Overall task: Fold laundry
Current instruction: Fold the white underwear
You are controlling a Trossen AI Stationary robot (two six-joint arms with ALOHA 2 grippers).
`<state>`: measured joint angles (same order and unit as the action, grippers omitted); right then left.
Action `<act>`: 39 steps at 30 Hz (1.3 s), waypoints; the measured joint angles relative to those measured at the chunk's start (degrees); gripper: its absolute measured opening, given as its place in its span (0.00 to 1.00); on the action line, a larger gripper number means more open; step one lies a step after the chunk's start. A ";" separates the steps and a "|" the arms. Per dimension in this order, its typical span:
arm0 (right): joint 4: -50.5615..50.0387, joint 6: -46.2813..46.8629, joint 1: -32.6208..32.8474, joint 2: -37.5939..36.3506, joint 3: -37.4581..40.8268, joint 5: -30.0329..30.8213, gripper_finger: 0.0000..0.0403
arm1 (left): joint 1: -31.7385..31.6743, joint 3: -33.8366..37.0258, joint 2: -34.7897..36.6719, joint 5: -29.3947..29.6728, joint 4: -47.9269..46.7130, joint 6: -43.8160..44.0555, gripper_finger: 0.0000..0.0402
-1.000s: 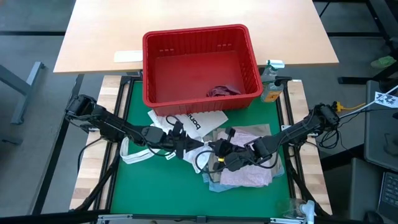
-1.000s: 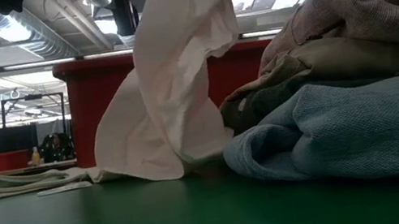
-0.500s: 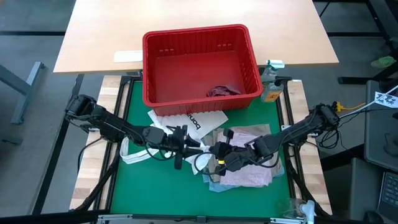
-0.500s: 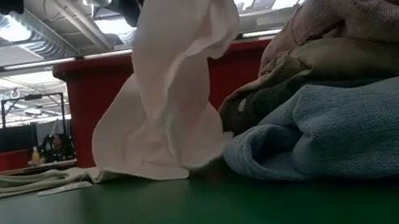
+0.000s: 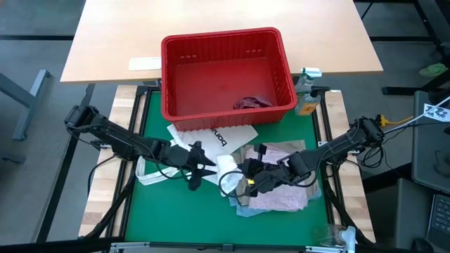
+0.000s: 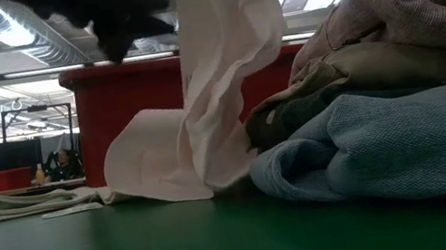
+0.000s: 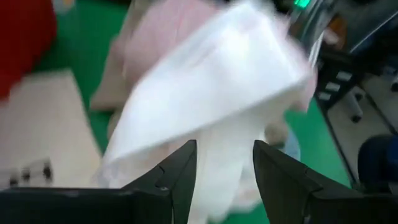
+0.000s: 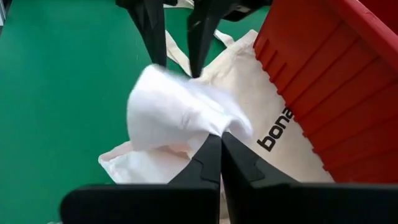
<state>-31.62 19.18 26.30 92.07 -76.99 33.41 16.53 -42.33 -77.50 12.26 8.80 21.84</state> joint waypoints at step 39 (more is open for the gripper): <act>0.17 0.07 -0.01 0.00 0.00 0.00 0.00 | 12.97 -0.02 -20.67 18.72 -16.61 45.49 0.35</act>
<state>-31.45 19.25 26.30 92.07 -76.99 33.41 29.50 -42.35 -98.17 30.98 -7.81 67.33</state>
